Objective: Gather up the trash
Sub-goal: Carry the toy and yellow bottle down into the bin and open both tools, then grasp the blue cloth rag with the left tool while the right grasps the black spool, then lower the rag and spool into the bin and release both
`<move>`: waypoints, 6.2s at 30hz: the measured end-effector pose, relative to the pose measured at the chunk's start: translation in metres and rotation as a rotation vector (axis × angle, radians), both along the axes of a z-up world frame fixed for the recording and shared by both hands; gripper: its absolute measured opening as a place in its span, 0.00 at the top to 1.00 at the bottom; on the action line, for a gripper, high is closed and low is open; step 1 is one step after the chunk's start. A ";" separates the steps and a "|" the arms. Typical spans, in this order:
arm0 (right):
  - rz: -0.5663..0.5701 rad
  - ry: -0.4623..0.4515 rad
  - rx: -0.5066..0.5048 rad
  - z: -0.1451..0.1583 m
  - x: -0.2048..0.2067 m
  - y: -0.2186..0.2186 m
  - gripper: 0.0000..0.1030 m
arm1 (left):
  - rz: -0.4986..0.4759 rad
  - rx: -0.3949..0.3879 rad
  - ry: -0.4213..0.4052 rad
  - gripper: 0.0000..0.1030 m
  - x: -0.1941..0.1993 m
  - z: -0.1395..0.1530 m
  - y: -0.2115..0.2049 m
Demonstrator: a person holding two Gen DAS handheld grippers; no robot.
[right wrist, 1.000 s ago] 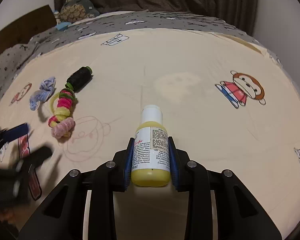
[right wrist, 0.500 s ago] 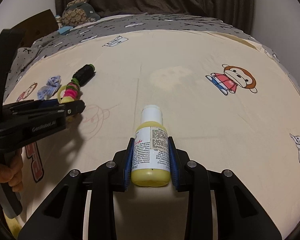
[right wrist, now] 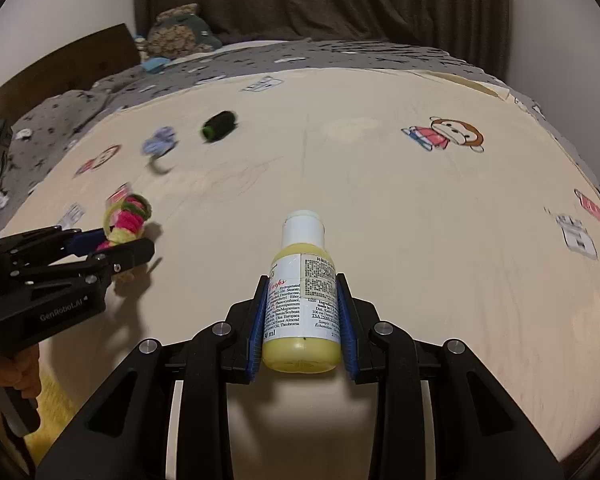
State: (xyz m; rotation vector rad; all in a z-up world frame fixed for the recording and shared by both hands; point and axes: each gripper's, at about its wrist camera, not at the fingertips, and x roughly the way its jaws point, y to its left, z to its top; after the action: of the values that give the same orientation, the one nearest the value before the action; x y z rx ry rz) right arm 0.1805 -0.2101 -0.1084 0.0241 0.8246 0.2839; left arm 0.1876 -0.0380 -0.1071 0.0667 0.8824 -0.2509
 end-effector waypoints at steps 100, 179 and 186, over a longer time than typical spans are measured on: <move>-0.049 -0.059 -0.026 0.039 0.142 0.076 0.04 | 0.105 0.103 -0.024 0.16 0.081 0.015 0.108; 0.046 -0.066 0.029 0.010 -0.131 -0.007 0.72 | -0.108 -0.031 -0.085 0.79 -0.161 0.019 -0.014; 0.054 0.039 0.021 -0.035 -0.158 -0.003 0.72 | -0.129 -0.032 0.012 0.79 -0.179 -0.023 -0.017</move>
State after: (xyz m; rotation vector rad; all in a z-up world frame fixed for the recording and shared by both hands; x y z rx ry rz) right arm 0.0225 -0.2132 -0.1429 0.0268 0.8621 0.3438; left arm 0.0088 -0.0553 -0.1305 0.0927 0.8866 -0.3855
